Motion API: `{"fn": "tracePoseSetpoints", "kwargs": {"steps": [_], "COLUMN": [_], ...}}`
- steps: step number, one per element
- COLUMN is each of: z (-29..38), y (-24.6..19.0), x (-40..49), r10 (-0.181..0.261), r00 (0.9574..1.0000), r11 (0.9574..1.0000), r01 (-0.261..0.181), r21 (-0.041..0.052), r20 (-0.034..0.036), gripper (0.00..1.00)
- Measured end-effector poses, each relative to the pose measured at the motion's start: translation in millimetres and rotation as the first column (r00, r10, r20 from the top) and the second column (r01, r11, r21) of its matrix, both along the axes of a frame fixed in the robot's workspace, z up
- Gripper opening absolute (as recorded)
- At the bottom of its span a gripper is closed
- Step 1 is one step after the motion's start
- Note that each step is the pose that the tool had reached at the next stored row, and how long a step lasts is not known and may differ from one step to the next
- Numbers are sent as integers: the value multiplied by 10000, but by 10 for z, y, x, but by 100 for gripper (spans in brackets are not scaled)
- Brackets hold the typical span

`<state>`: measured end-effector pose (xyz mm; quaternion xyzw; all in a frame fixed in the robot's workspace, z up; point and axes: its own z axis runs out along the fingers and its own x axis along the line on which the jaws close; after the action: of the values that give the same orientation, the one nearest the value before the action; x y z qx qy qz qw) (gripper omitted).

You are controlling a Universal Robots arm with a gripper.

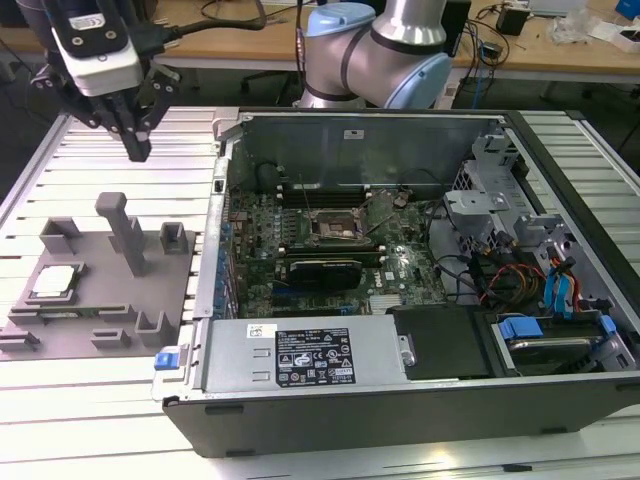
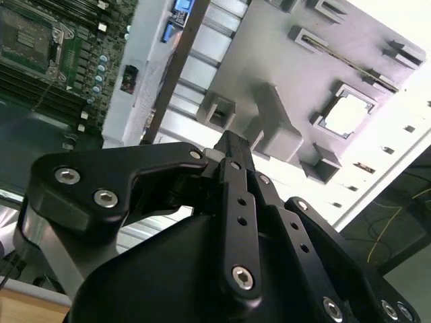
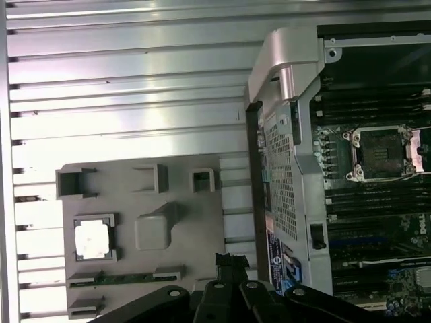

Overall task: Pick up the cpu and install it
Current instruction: 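Reach for the cpu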

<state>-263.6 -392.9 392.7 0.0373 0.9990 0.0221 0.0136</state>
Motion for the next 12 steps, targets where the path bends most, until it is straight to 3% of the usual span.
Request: {"fn": "tracePoseSetpoints", "kwargs": {"steps": [4,9,12], "z": [-3,-33,-62], "y": [10,27,27], "x": [-134,-374,-453], "r10": [-1,-1,-1], "r00": [10000,10000,10000], "r11": [10000,10000,10000], "r01": [1,1,1], "r21": [1,0,-1], "r20": [4,5,4], "gripper": [11,11,11]}}
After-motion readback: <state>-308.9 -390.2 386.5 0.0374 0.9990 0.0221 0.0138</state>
